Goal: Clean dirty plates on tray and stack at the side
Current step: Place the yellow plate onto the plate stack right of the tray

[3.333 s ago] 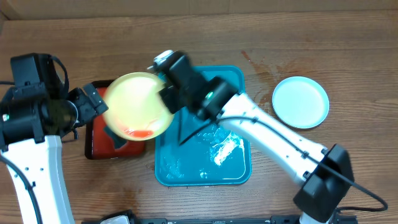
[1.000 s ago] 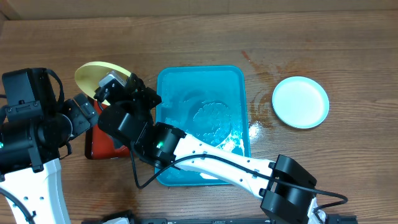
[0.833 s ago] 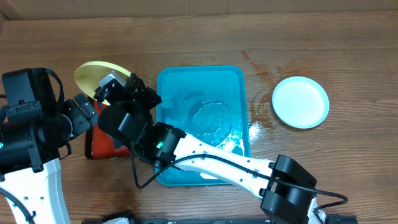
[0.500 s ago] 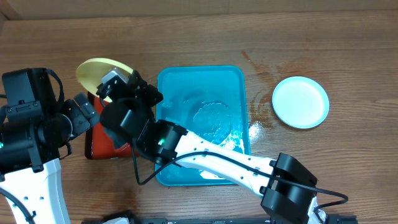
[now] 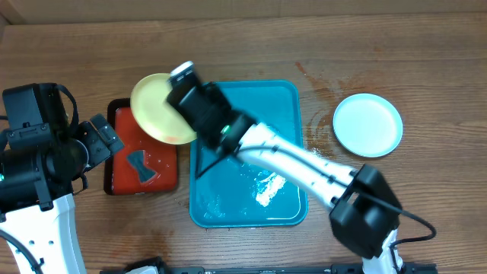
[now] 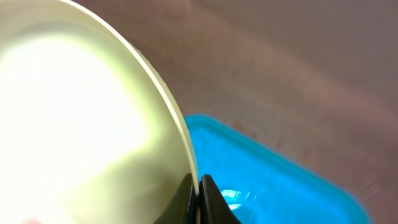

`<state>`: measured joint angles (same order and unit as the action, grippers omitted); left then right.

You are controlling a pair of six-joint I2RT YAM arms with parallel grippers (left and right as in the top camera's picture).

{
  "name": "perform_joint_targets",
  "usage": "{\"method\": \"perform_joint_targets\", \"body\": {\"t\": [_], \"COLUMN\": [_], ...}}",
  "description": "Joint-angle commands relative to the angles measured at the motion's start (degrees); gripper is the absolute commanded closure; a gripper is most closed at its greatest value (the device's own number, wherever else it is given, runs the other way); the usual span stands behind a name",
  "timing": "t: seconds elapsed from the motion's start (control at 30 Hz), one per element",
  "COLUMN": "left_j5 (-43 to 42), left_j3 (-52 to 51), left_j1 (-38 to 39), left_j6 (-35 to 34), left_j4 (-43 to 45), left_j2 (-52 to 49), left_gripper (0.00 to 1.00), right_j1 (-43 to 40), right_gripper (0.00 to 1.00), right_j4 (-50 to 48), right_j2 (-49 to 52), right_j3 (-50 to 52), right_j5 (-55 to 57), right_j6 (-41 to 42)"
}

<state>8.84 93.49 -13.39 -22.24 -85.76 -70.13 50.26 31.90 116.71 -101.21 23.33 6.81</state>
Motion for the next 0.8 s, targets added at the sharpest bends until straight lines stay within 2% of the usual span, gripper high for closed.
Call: {"method": "perform_joint_targets", "body": {"t": [0.0,0.1,0.23,0.5,0.63,0.77], "left_j5": [0.7,0.7,0.7,0.7,0.7,0.7], "left_j3": [1.2,1.2,1.2,1.2,1.2,1.2], "left_j1": [-0.1,-0.1,-0.1,-0.1,-0.1,-0.1], "left_j6": [0.4,0.4,0.4,0.4,0.4,0.4], "left_j4": [0.1,0.1,0.1,0.1,0.1,0.1], "left_j2": [0.4,0.4,0.4,0.4,0.4,0.4], "left_gripper": [0.00,0.00,0.00,0.00,0.00,0.00], "right_j1": [-7.5,-16.0,-30.4,-56.7,-64.9,-69.2], "right_gripper": [0.96,0.96,0.96,0.96,0.96,0.96], "right_j4": [1.4,4.9,14.6,36.1,37.5,33.0], "right_j2": [-9.4,-15.1,-20.6,-18.1,-16.4,-16.4], "right_j3": [-1.1,-1.1,-1.1,0.1,6.9,16.7], "right_j5": [-19.4,-28.7,-35.4,-36.1,-35.9,-35.8], "right_j6": [13.9,17.4,23.2,22.3,20.2,20.3]}}
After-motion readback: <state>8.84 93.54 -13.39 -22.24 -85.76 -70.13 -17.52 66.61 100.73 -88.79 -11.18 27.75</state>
